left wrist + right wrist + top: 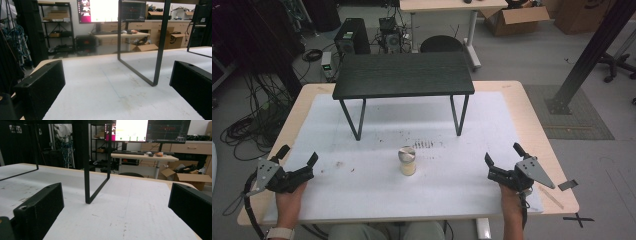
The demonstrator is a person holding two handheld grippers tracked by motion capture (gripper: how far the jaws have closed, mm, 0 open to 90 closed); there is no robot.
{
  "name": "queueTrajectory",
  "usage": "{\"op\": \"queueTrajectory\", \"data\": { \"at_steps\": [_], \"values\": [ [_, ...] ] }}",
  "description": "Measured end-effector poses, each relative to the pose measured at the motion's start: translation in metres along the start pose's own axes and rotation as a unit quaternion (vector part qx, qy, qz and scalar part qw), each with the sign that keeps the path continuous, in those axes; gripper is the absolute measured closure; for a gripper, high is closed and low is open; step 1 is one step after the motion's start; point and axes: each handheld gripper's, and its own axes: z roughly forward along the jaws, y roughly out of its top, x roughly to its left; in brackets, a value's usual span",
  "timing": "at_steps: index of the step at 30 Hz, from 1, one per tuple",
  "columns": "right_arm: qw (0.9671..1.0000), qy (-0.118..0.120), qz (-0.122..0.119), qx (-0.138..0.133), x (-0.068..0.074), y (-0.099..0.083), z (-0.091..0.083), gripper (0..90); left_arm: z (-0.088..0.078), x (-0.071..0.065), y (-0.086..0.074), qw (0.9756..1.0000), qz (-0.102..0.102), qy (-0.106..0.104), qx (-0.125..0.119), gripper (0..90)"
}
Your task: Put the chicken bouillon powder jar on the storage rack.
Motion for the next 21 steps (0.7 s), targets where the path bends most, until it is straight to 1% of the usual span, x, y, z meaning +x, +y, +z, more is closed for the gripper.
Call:
{"op": "queueTrajectory", "data": {
  "at_steps": [2,3,5,7,8,9,10,12,13,17,20,21],
  "values": [
    [0.9999,0.01,-0.001,0.001,0.003,0.005,0.0,0.0,0.0,0.0,0.0,1.0,0.0,0.0,0.0,0.5],
    [0.9999,0.01,-0.001,0.001,0.003,0.005,0.0,0.0,0.0,0.0,0.0,1.0,0.0,0.0,0.0,0.5],
    [0.9998,0.021,-0.002,0.002,0.006,0.009,0.0,0.0,0.0,0.0,0.0,1.0,0.0,0.0,0.0,0.5],
    [0.9997,0.025,-0.001,0.003,0.007,0.011,0.0,0.0,0.0,0.0,0.0,1.0,0.0,0.0,0.0,0.5],
    [0.9995,0.032,0.0,0.002,0.01,0.014,0.0,0.0,0.0,0.0,0.0,1.0,0.001,0.0,0.0,0.5],
    [0.9995,0.032,0.0,0.002,0.01,0.014,0.0,0.0,0.0,0.0,0.0,1.0,0.001,0.0,0.0,0.5],
    [0.9992,0.04,-0.001,0.002,0.013,0.017,-0.001,0.0,0.0,0.0,0.0,1.0,0.001,0.0,0.0,0.5],
    [0.9991,0.043,0.001,0.002,0.013,0.018,-0.001,0.0,0.0,0.0,0.0,1.0,0.001,0.0,0.0,0.5],
    [0.9987,0.051,0.004,0.002,0.016,0.02,-0.001,0.0,0.0,0.0,0.0,1.0,0.001,0.0,0.0,0.5],
    [0.9982,0.059,0.002,0.003,0.02,0.024,-0.001,0.0,0.0,0.0,0.0,1.0,0.001,0.0,0.0,0.5],
    [0.9974,0.071,0.0,0.006,0.026,0.028,-0.001,0.0,0.0,0.0,0.0,1.0,0.001,0.0,0.0,0.5],
    [0.9974,0.071,0.0,0.006,0.026,0.028,-0.001,0.0,0.0,0.0,0.0,1.0,0.001,0.001,0.0,0.5]
  ]
}}
